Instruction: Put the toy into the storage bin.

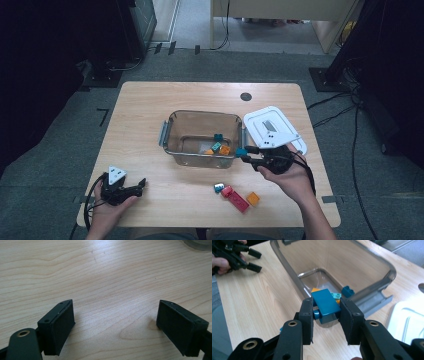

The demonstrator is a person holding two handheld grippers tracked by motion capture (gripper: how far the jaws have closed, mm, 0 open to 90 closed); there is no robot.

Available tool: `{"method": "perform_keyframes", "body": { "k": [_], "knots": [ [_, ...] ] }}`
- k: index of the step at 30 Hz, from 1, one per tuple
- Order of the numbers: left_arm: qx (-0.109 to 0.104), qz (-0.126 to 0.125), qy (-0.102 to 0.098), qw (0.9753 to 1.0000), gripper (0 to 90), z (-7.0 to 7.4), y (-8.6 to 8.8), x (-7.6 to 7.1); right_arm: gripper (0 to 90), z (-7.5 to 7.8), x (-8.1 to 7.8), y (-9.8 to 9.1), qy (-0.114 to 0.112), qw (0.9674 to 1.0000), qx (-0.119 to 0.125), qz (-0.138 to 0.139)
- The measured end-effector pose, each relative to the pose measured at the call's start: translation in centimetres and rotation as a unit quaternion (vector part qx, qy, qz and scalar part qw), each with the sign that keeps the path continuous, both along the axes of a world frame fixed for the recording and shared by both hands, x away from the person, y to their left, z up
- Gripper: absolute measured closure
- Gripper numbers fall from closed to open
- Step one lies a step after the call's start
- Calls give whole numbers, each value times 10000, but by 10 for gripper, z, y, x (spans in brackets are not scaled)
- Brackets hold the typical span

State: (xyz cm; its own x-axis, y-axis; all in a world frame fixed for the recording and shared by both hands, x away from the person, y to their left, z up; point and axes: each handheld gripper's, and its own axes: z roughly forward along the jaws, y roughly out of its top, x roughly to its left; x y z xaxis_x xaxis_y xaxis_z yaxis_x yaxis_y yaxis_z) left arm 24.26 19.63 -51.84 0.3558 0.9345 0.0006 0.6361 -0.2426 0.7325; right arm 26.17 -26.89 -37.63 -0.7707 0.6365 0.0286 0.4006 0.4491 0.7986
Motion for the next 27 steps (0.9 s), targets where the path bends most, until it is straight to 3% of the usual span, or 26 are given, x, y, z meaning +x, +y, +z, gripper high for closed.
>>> {"method": "perform_keyframes", "body": {
  "k": [12,23,27],
  "knots": [
    [5,-2,-5,10000,146,0,0,0,662,9,25,25,-34,10000,29,60],
    [2,-1,-10,10000,147,0,0,0,657,-5,55,56,247,9993,-211,-211],
    [5,-3,-8,10000,146,0,0,0,591,-8,59,59,321,9990,-187,-266]
  ]
}}
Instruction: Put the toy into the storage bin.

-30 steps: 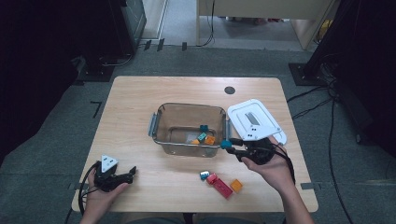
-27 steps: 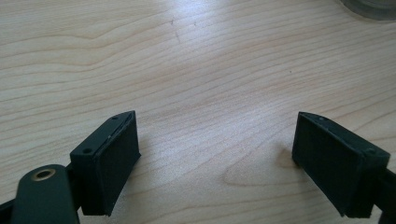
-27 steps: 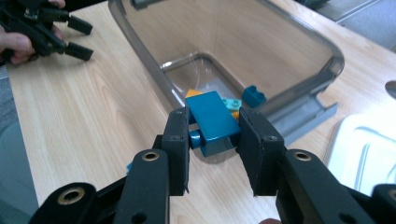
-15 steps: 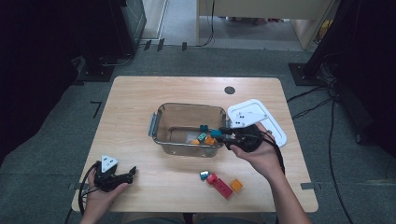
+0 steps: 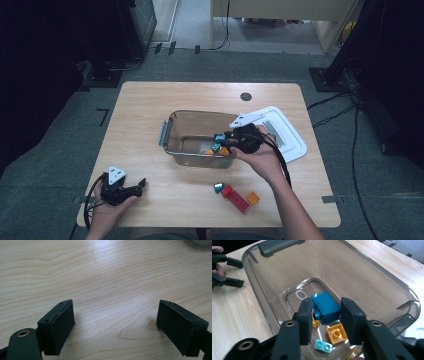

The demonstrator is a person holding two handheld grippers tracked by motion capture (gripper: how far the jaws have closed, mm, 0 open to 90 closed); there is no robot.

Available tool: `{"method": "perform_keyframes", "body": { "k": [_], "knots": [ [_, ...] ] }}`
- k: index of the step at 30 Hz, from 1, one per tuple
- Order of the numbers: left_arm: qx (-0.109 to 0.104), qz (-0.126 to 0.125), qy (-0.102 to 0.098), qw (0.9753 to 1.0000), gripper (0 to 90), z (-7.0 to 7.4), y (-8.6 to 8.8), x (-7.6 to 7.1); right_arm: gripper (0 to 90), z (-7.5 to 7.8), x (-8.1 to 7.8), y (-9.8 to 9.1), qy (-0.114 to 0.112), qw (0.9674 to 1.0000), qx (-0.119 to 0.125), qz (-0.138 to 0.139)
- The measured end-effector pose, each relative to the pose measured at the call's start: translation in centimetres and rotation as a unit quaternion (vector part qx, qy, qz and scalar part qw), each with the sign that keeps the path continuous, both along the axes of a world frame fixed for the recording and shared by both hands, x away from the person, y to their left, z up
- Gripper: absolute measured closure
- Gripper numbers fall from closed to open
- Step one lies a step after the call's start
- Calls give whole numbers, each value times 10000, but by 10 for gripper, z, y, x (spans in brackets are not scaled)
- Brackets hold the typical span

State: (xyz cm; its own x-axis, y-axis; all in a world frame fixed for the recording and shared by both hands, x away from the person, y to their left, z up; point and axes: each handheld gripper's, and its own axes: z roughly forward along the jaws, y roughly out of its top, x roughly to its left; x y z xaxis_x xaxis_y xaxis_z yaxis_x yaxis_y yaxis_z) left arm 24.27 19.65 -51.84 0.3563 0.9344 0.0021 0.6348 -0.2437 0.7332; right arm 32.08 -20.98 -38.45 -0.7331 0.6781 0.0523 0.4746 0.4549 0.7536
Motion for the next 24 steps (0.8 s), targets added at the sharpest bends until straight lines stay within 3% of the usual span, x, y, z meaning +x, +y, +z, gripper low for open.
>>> {"method": "perform_keyframes", "body": {
  "k": [11,24],
  "knots": [
    [-3,1,-1,10000,146,0,0,0,543,2,-10,-12,-24,9998,214,-25],
    [-2,1,2,10000,146,0,0,0,486,2,-50,-37,-183,9988,425,-131]
  ]
}}
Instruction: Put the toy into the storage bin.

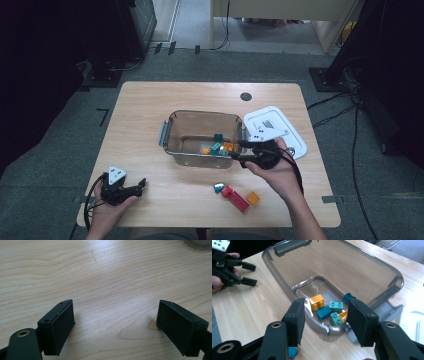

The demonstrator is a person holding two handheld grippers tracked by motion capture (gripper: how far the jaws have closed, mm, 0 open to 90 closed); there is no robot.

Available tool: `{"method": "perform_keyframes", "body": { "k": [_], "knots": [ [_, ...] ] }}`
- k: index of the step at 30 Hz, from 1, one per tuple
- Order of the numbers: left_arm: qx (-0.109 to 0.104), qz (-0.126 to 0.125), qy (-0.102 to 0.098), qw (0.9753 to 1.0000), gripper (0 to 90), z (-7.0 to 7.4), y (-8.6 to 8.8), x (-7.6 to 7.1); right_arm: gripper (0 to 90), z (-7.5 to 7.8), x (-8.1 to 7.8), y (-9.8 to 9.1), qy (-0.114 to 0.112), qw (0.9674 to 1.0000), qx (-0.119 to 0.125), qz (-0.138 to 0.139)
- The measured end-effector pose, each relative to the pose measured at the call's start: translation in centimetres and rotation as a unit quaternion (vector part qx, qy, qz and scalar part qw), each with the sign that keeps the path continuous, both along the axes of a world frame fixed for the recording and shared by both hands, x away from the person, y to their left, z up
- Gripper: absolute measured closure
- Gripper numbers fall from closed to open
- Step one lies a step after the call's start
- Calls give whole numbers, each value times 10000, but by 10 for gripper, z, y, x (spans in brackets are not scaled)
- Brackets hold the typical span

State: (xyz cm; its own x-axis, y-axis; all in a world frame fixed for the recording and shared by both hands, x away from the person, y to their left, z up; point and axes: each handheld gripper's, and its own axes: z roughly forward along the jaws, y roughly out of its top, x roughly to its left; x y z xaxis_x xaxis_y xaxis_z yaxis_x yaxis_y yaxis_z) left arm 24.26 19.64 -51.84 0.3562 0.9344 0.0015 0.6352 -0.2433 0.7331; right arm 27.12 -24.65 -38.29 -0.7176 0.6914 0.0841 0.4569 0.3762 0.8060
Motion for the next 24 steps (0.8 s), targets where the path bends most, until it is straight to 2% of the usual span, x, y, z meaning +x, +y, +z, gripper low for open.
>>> {"method": "perform_keyframes", "body": {
  "k": [6,12,17,20,24],
  "knots": [
    [-5,3,0,10000,146,0,0,0,470,-13,-24,-3,-3,10000,86,33],
    [0,-2,6,10000,146,0,0,0,453,-39,-43,1,135,9997,154,153],
    [3,-2,7,10000,146,0,0,0,428,-62,-48,5,327,9991,167,200],
    [4,-2,8,10000,146,0,0,0,374,-76,-50,10,442,9988,5,199],
    [5,-4,6,10000,146,0,0,0,347,-91,-52,15,600,9980,-103,195]
  ]
}}
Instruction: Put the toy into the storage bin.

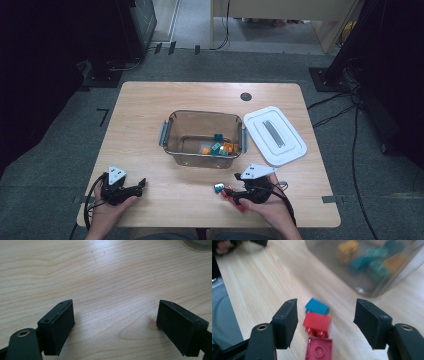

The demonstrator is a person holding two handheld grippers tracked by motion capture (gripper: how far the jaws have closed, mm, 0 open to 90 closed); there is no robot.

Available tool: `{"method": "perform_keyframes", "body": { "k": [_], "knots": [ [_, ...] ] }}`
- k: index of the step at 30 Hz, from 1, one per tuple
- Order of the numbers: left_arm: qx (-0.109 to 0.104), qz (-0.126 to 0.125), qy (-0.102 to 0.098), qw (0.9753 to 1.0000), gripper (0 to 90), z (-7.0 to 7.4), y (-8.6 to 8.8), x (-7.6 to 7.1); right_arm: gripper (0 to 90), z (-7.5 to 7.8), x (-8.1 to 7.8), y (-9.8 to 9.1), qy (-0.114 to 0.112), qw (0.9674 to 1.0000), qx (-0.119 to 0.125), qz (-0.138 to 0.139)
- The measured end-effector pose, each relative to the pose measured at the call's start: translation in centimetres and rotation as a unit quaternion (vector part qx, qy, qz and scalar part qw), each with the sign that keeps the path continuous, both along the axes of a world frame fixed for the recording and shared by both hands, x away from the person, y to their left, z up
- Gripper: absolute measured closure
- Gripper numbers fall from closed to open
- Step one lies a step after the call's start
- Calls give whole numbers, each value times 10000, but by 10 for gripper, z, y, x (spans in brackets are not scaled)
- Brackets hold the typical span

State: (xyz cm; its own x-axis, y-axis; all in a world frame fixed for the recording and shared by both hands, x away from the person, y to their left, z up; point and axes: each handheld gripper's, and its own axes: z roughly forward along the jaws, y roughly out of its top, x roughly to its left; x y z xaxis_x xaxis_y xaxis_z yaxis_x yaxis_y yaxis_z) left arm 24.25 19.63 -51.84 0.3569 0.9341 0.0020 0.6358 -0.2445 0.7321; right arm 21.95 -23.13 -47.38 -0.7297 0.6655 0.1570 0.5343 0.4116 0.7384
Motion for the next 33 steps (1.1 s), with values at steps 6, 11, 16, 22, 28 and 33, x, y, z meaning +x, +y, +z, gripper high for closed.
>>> {"method": "perform_keyframes", "body": {
  "k": [6,11,16,22,28,33],
  "knots": [
    [-2,2,-3,10000,146,0,0,0,372,-14,-3,11,59,9996,-265,40],
    [-2,0,-3,10000,146,0,0,0,425,-23,-5,20,95,9981,-609,99],
    [-2,-10,-2,10000,147,0,0,0,576,-28,-4,21,76,9972,-744,18],
    [0,-13,0,10000,147,0,0,0,599,-26,-1,15,81,9986,-518,-7],
    [-1,-32,0,10000,146,0,0,0,600,-22,3,5,59,9991,-382,-153],
    [1,-41,2,10000,145,0,-1,2,600,-18,5,-10,38,9991,-172,-379]
  ]
}}
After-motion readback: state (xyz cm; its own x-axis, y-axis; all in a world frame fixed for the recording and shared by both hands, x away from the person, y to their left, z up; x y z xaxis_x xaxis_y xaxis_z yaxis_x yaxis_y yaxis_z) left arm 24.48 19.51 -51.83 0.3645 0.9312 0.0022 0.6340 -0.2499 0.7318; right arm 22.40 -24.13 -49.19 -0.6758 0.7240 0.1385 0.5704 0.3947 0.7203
